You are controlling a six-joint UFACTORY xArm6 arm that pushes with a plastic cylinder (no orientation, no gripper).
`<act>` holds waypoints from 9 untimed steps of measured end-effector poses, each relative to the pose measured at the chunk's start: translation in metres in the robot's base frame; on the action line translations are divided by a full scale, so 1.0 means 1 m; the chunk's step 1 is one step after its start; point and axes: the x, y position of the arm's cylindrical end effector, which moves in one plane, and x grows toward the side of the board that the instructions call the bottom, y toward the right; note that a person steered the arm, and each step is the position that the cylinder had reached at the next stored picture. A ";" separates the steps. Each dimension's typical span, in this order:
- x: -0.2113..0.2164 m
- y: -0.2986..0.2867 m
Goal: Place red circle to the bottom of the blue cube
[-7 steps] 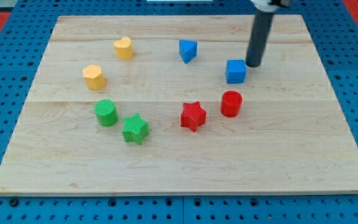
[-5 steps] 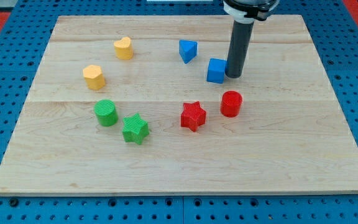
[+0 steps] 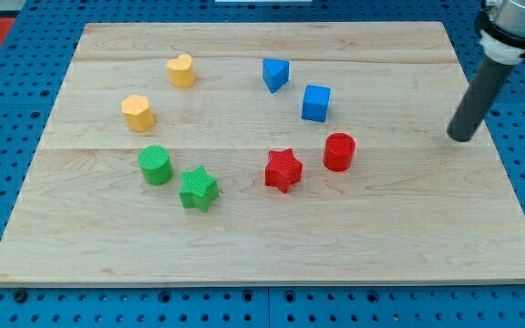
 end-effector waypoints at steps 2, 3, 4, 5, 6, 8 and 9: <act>0.058 -0.035; 0.076 -0.120; 0.075 -0.123; 0.055 -0.130; 0.034 -0.163; 0.069 -0.076; 0.069 -0.075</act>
